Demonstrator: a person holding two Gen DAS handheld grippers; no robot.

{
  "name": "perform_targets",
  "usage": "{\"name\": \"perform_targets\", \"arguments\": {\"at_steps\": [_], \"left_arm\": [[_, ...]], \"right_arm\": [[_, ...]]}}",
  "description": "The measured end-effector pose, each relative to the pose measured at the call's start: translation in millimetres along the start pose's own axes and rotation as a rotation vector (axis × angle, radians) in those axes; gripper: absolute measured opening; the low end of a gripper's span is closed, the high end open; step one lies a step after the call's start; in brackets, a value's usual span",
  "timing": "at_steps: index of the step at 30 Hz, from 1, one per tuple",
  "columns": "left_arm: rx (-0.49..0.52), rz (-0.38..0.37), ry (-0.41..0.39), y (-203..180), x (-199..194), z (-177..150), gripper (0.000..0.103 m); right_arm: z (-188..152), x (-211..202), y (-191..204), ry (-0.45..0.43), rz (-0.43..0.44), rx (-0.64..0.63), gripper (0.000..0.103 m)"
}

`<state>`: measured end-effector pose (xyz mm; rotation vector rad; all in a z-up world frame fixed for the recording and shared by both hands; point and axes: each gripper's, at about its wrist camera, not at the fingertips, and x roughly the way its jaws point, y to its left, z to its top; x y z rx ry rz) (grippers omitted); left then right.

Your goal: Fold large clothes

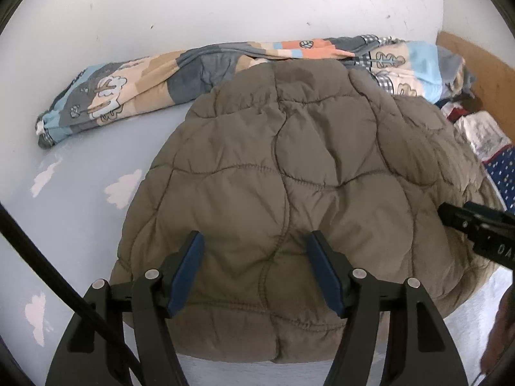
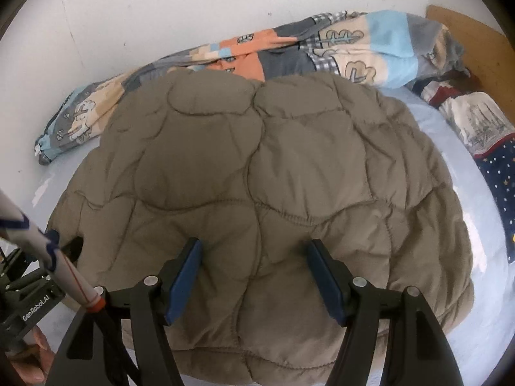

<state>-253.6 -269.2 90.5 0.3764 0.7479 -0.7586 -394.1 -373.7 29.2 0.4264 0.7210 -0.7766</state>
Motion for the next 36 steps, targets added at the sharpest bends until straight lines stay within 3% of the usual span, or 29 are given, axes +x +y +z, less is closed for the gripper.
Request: {"name": "perform_targets", "arguments": {"at_steps": [6, 12, 17, 26, 36], "left_arm": [[0.026, 0.033, -0.027, -6, -4, -3, 0.068], [0.04, 0.042, -0.04, -7, -6, -2, 0.068], [0.067, 0.062, -0.052, -11, -8, -2, 0.068], [0.09, 0.079, -0.058, -15, -7, -4, 0.068], [0.084, 0.076, -0.042, -14, -7, -2, 0.069]], "right_arm": [[-1, 1, -4, 0.026, 0.02, 0.0, 0.074], [10, -22, -17, -0.052, 0.012, 0.039, 0.074], [16, -28, -46, -0.067, -0.025, 0.115, 0.074], [8, 0, -85, 0.055, -0.038, 0.257, 0.074], [4, 6, -83, 0.083, -0.057, 0.229, 0.076]]}}
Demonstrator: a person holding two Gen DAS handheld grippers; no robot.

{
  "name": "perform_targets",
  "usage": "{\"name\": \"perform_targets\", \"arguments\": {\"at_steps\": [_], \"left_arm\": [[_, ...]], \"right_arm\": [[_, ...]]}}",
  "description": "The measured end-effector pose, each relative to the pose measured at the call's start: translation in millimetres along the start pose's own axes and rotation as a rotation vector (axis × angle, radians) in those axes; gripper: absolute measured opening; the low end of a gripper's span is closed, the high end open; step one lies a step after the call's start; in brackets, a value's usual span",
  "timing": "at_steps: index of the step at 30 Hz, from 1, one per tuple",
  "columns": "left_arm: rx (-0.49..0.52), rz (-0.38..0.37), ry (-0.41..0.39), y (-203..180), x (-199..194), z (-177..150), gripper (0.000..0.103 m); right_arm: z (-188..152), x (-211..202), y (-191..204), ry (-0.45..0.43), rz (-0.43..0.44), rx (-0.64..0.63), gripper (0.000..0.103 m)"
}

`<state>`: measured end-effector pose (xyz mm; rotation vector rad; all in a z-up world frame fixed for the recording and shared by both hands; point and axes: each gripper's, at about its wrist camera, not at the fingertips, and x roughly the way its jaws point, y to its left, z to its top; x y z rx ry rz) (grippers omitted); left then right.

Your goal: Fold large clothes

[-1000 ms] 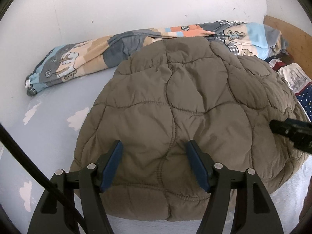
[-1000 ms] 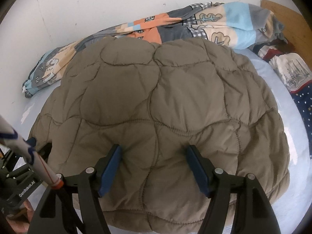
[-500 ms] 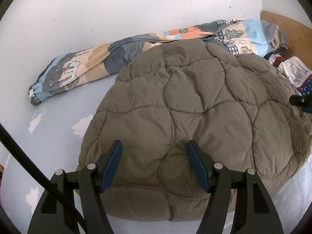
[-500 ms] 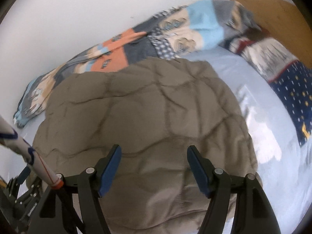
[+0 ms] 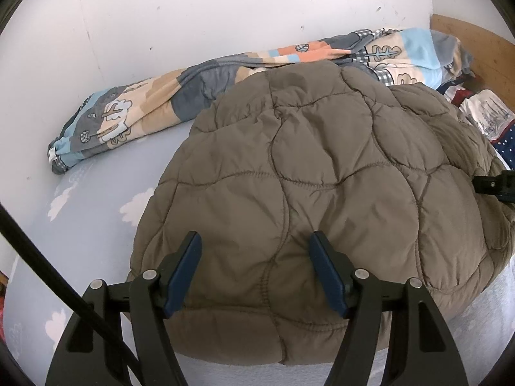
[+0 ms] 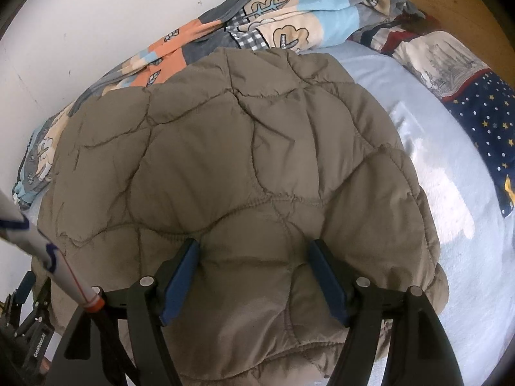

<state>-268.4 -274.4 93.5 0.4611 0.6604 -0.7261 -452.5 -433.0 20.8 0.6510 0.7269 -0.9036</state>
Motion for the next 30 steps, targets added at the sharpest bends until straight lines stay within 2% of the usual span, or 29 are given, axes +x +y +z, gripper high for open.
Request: {"name": "perform_targets", "arguments": {"at_steps": [9, 15, 21, 26, 30], "left_arm": [[0.007, 0.002, 0.003, 0, -5, 1, 0.069], [0.008, 0.004, 0.014, 0, -4, 0, 0.069], [0.012, 0.01, 0.038, 1, -1, -1, 0.074], [-0.034, -0.045, 0.067, 13, -6, 4, 0.074], [-0.111, -0.094, 0.104, 31, -9, 5, 0.074]], "right_arm": [[3, -31, 10, -0.068, 0.031, -0.01, 0.076], [-8, -24, 37, -0.04, 0.056, -0.09, 0.076], [-21, 1, 48, 0.015, 0.014, -0.138, 0.08], [-13, -17, 43, -0.019, 0.042, -0.11, 0.081], [-3, -34, 29, -0.043, 0.066, -0.063, 0.081]]}}
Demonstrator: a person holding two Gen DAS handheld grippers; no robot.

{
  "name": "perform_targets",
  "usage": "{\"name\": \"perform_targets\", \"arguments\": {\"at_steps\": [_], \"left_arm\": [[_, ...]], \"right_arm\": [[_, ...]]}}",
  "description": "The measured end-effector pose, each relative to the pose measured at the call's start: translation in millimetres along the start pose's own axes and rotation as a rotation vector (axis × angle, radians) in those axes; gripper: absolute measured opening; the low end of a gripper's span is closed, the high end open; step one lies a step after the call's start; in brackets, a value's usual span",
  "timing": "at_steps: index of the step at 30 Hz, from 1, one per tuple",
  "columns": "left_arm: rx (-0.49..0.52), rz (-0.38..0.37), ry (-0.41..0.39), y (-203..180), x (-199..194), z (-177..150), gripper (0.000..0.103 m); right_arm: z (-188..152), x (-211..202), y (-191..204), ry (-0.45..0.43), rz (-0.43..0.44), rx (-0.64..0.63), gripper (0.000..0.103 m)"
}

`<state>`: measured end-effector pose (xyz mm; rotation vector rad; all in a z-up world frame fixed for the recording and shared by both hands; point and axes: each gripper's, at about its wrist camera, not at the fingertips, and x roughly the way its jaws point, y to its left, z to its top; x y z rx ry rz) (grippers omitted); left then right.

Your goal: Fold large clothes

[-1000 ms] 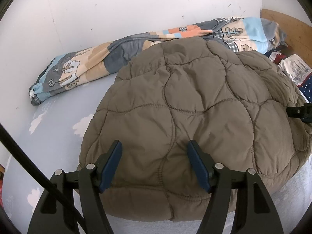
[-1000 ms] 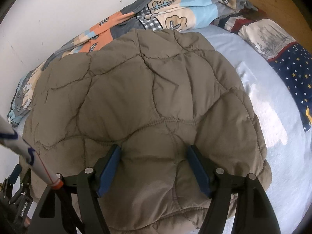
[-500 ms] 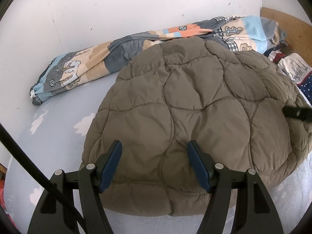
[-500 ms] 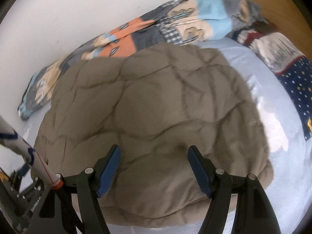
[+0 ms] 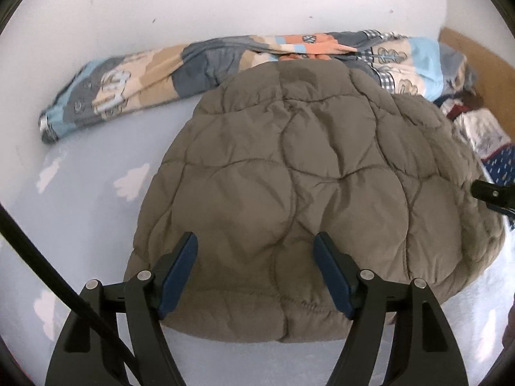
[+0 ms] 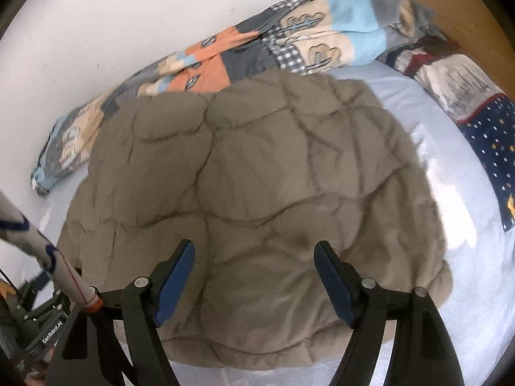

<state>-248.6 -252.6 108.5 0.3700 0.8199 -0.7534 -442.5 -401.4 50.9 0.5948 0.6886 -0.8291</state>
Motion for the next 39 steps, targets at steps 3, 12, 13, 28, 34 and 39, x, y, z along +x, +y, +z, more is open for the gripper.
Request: {"name": "perform_targets", "arguments": {"at_steps": [3, 12, 13, 28, 34, 39], "left_arm": [[-0.053, -0.007, 0.011, 16, -3, 0, 0.074], [-0.084, -0.001, 0.125, 32, 13, -12, 0.074], [-0.079, -0.001, 0.128, 31, 10, -12, 0.074], [-0.481, -0.086, 0.042, 140, -96, -68, 0.081], [-0.585, -0.16, 0.124, 159, -66, -80, 0.081], [-0.642, -0.252, 0.15, 161, -42, -74, 0.081]], "right_arm": [[5, -15, -24, -0.013, 0.02, 0.077, 0.081], [-13, -19, -100, 0.097, 0.039, 0.262, 0.08], [-18, -13, -105, 0.13, 0.055, 0.277, 0.08], [-72, -110, -194, -0.037, 0.171, 0.577, 0.08], [-81, -80, -210, -0.004, 0.243, 0.712, 0.08], [-82, -55, -211, 0.019, 0.288, 0.77, 0.08]]}}
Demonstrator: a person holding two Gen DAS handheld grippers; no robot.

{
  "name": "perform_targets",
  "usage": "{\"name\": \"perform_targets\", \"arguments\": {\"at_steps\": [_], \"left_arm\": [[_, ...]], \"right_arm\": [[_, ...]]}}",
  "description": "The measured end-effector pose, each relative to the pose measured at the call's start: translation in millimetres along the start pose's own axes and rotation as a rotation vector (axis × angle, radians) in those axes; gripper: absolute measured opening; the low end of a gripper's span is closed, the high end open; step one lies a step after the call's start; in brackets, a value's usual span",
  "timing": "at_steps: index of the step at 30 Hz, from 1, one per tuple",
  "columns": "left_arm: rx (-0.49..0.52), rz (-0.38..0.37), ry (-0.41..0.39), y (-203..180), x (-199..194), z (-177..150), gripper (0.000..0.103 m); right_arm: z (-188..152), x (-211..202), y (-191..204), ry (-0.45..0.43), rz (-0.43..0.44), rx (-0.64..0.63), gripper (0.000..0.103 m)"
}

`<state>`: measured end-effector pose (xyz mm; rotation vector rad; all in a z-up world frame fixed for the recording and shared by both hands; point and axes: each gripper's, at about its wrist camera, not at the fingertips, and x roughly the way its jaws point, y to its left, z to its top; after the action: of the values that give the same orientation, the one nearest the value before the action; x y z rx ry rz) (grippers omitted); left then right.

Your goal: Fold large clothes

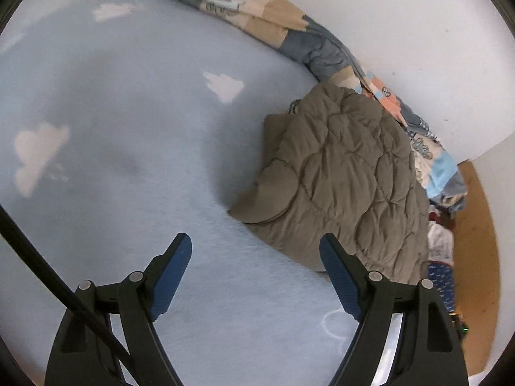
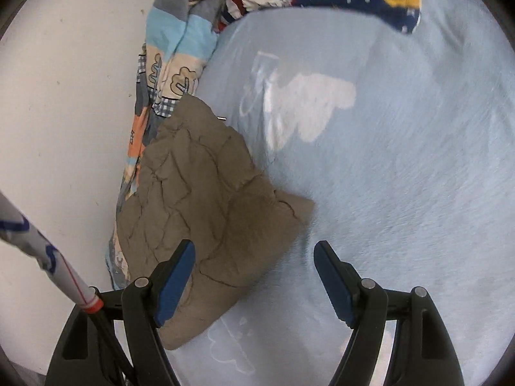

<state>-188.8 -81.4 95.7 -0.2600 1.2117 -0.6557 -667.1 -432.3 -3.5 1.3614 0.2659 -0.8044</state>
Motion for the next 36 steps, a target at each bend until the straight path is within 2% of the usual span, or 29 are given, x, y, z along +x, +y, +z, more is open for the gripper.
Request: {"name": "perform_targets", "arguments": {"at_steps": [8, 16, 21, 25, 26, 27, 28, 30, 31, 33, 34, 36], "left_arm": [[-0.118, -0.054, 0.034, 6, 46, 10, 0.081], [-0.261, -0.174, -0.015, 17, 76, 17, 0.081], [-0.258, -0.18, -0.046, 15, 85, 23, 0.082], [-0.219, -0.17, -0.047, 9, 89, 26, 0.082], [-0.193, -0.151, -0.048, 6, 88, 26, 0.08], [-0.144, -0.116, -0.059, -1, 86, 27, 0.073], [-0.088, -0.074, -0.072, -10, 83, 27, 0.066], [0.061, 0.045, -0.109, -36, 79, 27, 0.057], [0.138, 0.098, -0.132, -49, 77, 24, 0.049], [0.256, 0.185, -0.17, -70, 75, 18, 0.045], [0.293, 0.217, -0.186, -77, 74, 15, 0.044], [0.311, 0.234, -0.192, -81, 73, 14, 0.043]], "right_arm": [[1, 36, -15, 0.013, 0.07, 0.161, 0.081], [-4, 57, -21, -0.003, 0.115, 0.221, 0.083], [1, 68, -33, -0.019, 0.159, 0.276, 0.084], [9, 80, -34, 0.002, 0.154, 0.253, 0.084], [10, 81, -31, 0.007, 0.144, 0.235, 0.081], [11, 82, -26, 0.009, 0.121, 0.204, 0.068], [12, 80, -18, -0.002, 0.076, 0.15, 0.063], [11, 77, 3, -0.023, -0.012, 0.037, 0.049], [9, 76, 14, -0.035, -0.062, -0.025, 0.047], [1, 74, 45, -0.074, -0.188, -0.195, 0.042], [-6, 74, 65, -0.105, -0.266, -0.309, 0.042], [-17, 76, 83, -0.131, -0.344, -0.421, 0.04]]}}
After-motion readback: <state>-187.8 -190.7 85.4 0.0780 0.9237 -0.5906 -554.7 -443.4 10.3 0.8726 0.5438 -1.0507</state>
